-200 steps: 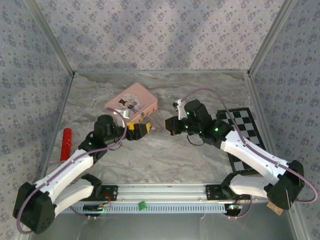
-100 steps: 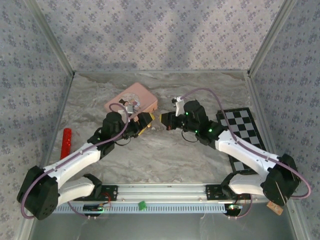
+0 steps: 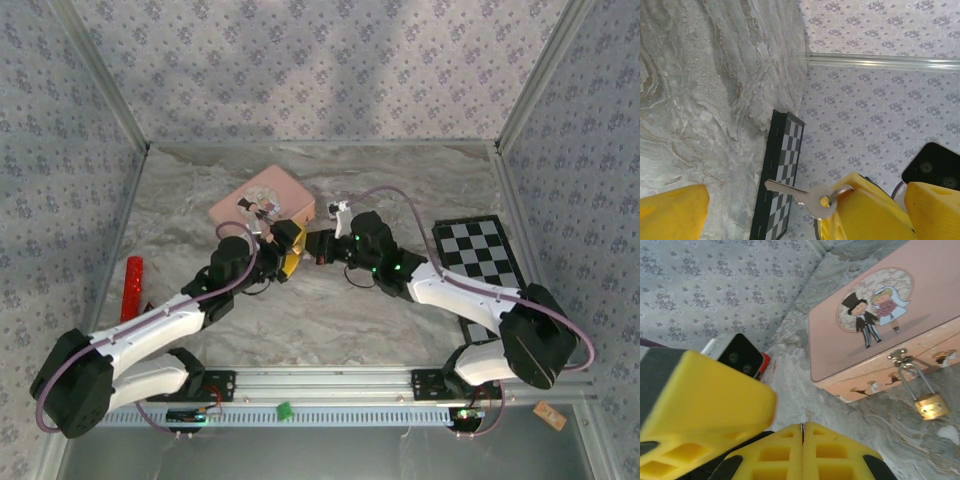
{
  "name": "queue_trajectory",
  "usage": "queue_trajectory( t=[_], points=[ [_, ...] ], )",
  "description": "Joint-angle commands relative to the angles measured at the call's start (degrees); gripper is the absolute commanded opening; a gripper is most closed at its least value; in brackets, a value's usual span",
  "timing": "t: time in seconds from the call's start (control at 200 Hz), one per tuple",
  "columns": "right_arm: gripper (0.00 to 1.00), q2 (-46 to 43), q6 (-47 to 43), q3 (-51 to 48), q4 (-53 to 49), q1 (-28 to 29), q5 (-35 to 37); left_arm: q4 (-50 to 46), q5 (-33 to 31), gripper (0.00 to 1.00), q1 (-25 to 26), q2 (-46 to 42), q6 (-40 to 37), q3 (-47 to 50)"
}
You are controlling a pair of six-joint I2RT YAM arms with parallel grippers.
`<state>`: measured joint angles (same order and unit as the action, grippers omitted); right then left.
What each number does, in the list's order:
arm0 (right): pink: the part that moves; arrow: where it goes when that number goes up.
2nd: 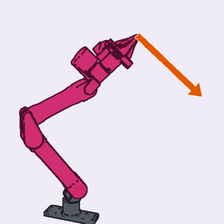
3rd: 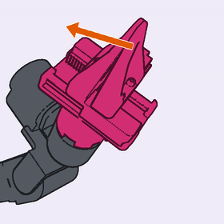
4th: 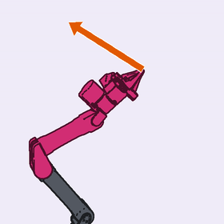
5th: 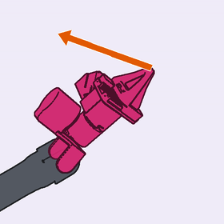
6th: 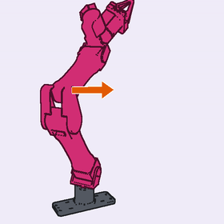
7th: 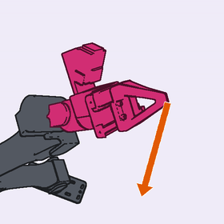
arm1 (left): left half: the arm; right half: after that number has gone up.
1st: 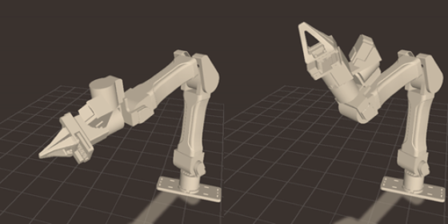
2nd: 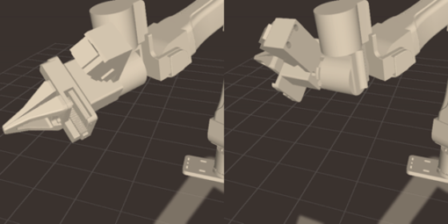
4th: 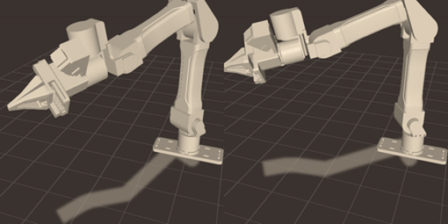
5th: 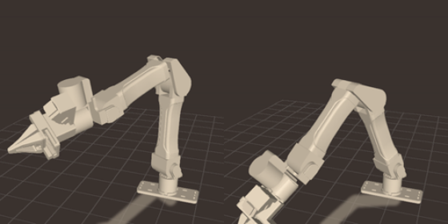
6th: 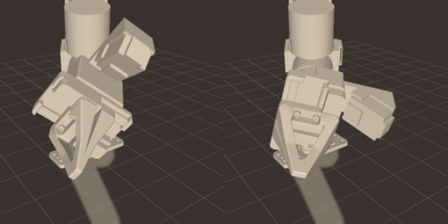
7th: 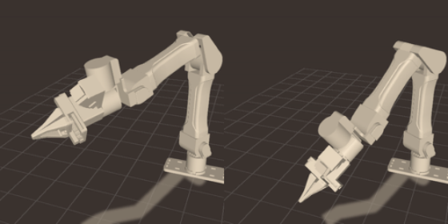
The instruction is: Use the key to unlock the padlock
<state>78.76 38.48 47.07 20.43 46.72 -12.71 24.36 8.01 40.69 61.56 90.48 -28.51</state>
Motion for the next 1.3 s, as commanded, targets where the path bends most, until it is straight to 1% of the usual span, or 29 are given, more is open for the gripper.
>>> queue_trajectory(
  t=[0.0,0.205,0.38,0.62,0.845,1.124,1.294],
  points=[
    [0.00,1.96,0.90,1.59,3.70,0.87,-1.00,3.99,-2.54,1.00,0.70,-0.21,3.19,0.08],
    [0.00,4.52,0.99,2.38,4.29,1.93,-1.37,5.11,-3.09,1.00,0.86,-0.55,4.01,0.63],
    [0.00,4.65,0.91,2.25,3.83,2.80,-1.35,4.55,-4.27,1.00,0.78,-1.51,3.55,0.99],
    [0.00,1.64,-0.11,-0.27,1.01,3.22,1.31,-3.32,-7.00,0.94,0.08,-6.25,0.28,0.65],
    [0.00,0.03,-0.52,-0.89,0.14,3.39,1.93,-5.40,-6.89,0.90,-0.79,-7.81,-1.95,0.12],
    [0.00,0.58,-1.95,0.29,-0.61,4.52,2.25,-4.90,-6.59,0.82,-0.80,-6.98,-2.35,-0.07],
    [0.00,0.85,-2.00,-0.10,-0.74,4.85,2.29,-5.05,-6.78,0.73,-0.95,-7.08,-2.56,-0.14]
  ],
)
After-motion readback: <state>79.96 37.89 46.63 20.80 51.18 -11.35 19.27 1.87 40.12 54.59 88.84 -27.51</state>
